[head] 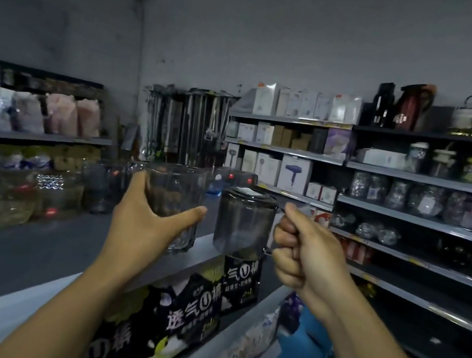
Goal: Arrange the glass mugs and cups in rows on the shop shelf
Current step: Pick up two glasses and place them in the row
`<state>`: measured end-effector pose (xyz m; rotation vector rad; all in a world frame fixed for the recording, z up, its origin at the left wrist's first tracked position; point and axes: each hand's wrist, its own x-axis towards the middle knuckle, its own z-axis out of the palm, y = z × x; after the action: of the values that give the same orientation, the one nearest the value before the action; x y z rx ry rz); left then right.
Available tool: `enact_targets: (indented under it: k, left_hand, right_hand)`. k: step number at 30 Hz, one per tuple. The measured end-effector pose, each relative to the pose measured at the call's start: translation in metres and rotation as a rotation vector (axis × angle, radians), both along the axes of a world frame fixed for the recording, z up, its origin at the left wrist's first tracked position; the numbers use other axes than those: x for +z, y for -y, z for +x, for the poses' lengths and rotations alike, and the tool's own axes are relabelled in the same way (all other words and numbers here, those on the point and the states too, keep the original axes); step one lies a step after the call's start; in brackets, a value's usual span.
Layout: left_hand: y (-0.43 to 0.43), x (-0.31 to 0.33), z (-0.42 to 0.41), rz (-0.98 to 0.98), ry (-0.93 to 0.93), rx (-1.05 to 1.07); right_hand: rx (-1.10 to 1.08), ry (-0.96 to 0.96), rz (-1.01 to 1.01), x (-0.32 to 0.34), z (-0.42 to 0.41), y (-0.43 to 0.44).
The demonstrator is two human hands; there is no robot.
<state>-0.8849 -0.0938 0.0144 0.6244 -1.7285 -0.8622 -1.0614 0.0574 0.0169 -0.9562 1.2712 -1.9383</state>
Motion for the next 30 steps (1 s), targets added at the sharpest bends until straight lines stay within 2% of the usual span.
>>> enact_targets:
  k: [10, 15, 22, 27, 29, 30]
  left_hand:
    - [0.047, -0.004, -0.092, 0.069, 0.079, 0.368]
    - [0.076, 0.005, -0.096, 0.139, 0.093, 0.477]
    - [0.108, -0.008, -0.093, 0.166, 0.181, 0.612]
    - [0.108, -0.013, -0.094, 0.110, 0.233, 0.663]
    - [0.107, -0.013, -0.094, 0.099, 0.246, 0.661]
    - [0.106, -0.013, -0.095, 0.097, 0.253, 0.661]
  right_hand:
    - [0.349, -0.008, 0.037, -0.004, -0.152, 0.108]
    - [0.481, -0.028, 0.077, 0.008, -0.174, 0.162]
    - [0.519, -0.184, 0.115, 0.002, -0.166, 0.231]
    - [0.480, -0.378, 0.090, -0.003, -0.151, 0.257]
    - [0.401, -0.586, 0.021, -0.001, -0.152, 0.264]
    - [0.325, -0.778, -0.034, 0.002, -0.154, 0.267]
